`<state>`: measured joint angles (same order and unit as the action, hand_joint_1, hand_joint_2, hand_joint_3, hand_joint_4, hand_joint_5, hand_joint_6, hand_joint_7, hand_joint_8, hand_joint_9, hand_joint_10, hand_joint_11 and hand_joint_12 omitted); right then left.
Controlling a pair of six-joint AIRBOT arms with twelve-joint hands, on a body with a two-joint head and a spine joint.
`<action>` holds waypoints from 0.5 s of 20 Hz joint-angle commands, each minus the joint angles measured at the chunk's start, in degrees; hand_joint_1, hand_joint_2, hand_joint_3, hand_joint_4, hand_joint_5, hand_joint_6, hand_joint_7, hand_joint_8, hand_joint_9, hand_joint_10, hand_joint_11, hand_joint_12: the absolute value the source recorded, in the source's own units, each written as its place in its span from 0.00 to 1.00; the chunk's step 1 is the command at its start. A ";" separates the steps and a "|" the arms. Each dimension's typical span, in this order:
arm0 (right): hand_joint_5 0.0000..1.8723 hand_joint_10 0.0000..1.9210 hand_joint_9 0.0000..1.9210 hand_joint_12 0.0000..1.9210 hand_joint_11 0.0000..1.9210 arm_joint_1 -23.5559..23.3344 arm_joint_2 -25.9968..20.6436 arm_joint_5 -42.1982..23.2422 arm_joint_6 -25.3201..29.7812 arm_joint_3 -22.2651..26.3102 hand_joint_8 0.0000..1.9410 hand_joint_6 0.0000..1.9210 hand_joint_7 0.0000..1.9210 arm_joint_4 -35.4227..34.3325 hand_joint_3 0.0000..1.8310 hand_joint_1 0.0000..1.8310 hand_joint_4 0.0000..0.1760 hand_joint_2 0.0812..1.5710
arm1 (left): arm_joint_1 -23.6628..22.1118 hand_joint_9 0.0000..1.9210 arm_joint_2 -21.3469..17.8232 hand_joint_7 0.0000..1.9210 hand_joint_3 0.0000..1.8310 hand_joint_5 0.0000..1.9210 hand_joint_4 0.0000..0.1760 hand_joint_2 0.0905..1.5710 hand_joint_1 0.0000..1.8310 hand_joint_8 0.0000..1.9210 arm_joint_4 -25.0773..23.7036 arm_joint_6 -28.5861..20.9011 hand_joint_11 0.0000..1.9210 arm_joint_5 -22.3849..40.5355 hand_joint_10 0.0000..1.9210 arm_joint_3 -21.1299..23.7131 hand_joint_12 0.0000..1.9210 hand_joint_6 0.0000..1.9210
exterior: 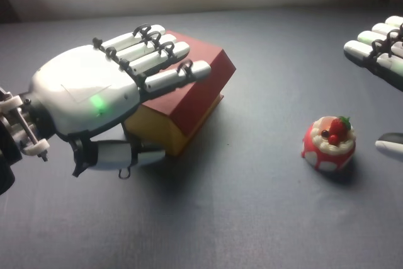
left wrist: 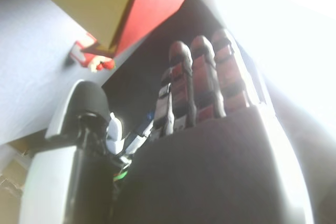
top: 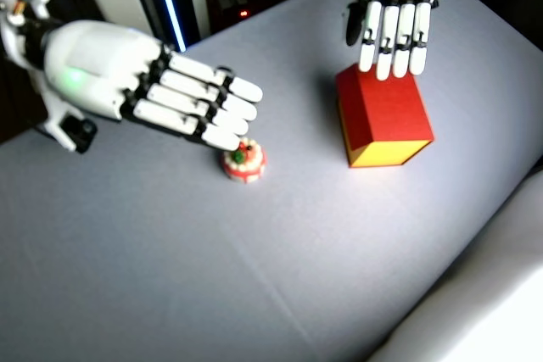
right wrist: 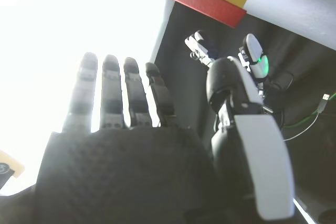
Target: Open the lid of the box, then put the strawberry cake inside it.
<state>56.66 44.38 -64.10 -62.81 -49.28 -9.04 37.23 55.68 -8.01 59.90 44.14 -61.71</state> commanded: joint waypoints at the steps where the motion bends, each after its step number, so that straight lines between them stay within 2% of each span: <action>1: 0.00 0.00 0.00 0.00 0.00 -0.37 -0.07 -7.01 0.38 -0.10 0.00 0.00 0.00 -0.22 0.01 0.30 0.00 0.80 | -0.25 0.00 0.18 0.00 0.01 0.00 0.81 0.69 0.29 0.00 0.89 0.06 0.00 6.59 0.00 -0.22 0.00 0.00; 2: 0.00 0.00 0.00 0.00 0.00 -0.30 -0.06 -7.01 0.42 -0.10 0.00 0.00 0.00 -0.33 0.01 0.30 0.00 0.80 | -0.14 0.00 0.18 0.00 0.01 0.00 0.85 0.69 0.28 0.00 0.98 0.05 0.00 6.72 0.00 -0.18 0.00 0.00; 4: 0.00 0.00 0.00 0.00 0.00 -0.15 -0.06 -7.01 0.46 -0.10 0.00 0.00 0.00 -0.54 0.01 0.31 0.00 0.80 | 0.03 0.00 0.21 0.00 0.01 0.00 0.86 0.69 0.28 0.00 1.14 0.03 0.00 6.72 0.00 -0.18 0.00 0.00; 7: 0.00 0.00 0.00 0.00 0.00 0.14 0.06 -7.06 0.50 -0.12 0.00 0.00 0.00 -0.97 0.00 0.33 0.00 0.80 | -0.23 0.00 1.02 0.00 0.01 0.00 0.78 0.69 0.29 0.00 1.51 0.03 0.00 5.63 0.00 -0.92 0.00 0.00; 8: 0.00 0.00 0.00 0.00 0.00 0.31 0.08 -7.13 0.50 -0.13 0.00 0.00 0.00 -1.15 0.01 0.32 0.00 0.80 | -0.76 0.00 1.62 0.00 0.01 0.00 0.79 0.69 0.29 0.00 1.56 0.03 0.00 5.00 0.00 -1.42 0.00 0.00; 9: 0.00 0.00 0.00 0.00 0.00 0.45 0.08 -7.23 0.54 -0.13 0.00 0.00 0.00 -1.29 0.01 0.32 0.00 0.80 | -1.18 0.00 2.13 0.00 0.01 0.00 0.74 0.69 0.31 0.00 1.62 0.04 0.00 4.58 0.00 -1.81 0.00 0.00; 10: 0.00 0.00 0.00 0.00 0.00 0.68 0.08 -7.36 0.61 -0.13 0.00 0.00 0.00 -1.54 0.01 0.31 0.00 0.81 | -2.01 0.00 3.22 0.00 0.00 0.00 0.78 0.68 0.33 0.00 2.01 0.04 0.00 3.68 0.00 -2.76 0.00 0.00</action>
<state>57.52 44.62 -63.94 -62.57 -49.28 -10.48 36.07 58.78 -6.55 59.88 41.45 -64.36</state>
